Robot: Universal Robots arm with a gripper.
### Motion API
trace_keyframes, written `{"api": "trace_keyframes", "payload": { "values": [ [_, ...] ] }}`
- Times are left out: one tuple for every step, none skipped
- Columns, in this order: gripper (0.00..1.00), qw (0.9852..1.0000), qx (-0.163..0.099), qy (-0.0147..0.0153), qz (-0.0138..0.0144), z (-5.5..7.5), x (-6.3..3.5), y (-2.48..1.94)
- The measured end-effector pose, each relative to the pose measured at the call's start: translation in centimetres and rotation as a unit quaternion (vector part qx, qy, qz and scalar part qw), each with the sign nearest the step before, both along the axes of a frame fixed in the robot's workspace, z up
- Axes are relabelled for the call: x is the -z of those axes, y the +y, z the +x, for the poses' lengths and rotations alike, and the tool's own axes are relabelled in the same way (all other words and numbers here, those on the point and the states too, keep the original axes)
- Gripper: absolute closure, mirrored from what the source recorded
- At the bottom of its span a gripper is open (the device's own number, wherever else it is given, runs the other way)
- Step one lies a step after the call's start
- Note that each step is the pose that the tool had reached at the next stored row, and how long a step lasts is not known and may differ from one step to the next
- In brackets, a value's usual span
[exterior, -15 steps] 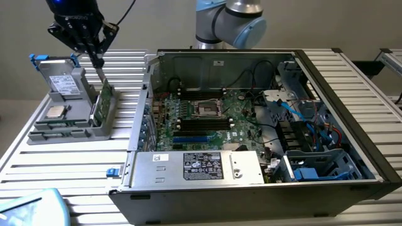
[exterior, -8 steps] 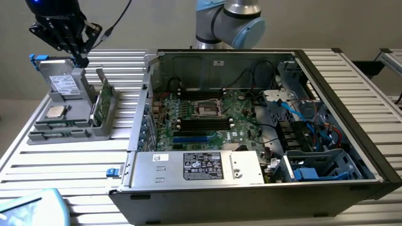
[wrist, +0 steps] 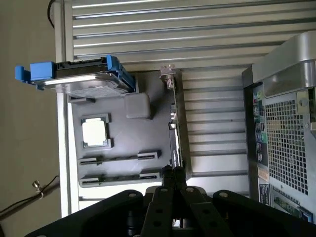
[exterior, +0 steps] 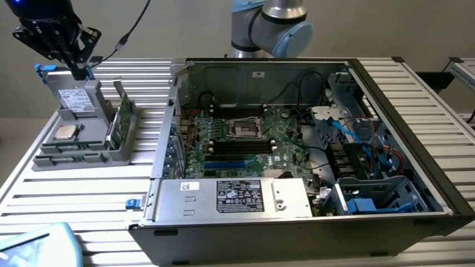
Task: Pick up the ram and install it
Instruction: 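Reach for the ram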
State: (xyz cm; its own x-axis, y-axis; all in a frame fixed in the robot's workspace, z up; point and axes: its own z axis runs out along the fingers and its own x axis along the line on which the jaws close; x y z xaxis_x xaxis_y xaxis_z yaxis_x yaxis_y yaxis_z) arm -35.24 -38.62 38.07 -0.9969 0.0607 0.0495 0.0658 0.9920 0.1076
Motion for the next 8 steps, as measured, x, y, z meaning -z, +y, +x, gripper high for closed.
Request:
{"api": "trace_keyframes", "payload": {
  "values": [
    [0.89,1.0,-0.001,0.0002,0.0,-0.4,0.0,0.0],
    [0.89,1.0,-0.001,0.0004,0.0,-0.8,0.0,0.0],
    [0.89,1.0,-0.002,0.0005,0.0,-1.1,0.01,0.0],
    [0.89,1.0,-0.002,0.0007,0.0,-1.5,0.02,0.0],
    [0.89,1.0,-0.003,0.0009,0.0,-1.8,0.03,0.0],
    [0.89,1.0,-0.003,0.0013,0.0,-2.1,0.05,0.0],
    [0.89,1.0,-0.004,0.0019,-0.0002,-2.4,0.06,0.0],
    [0.89,1.0,-0.004,0.0028,-0.0006,-2.7,0.07,0.0]
  ]
}}
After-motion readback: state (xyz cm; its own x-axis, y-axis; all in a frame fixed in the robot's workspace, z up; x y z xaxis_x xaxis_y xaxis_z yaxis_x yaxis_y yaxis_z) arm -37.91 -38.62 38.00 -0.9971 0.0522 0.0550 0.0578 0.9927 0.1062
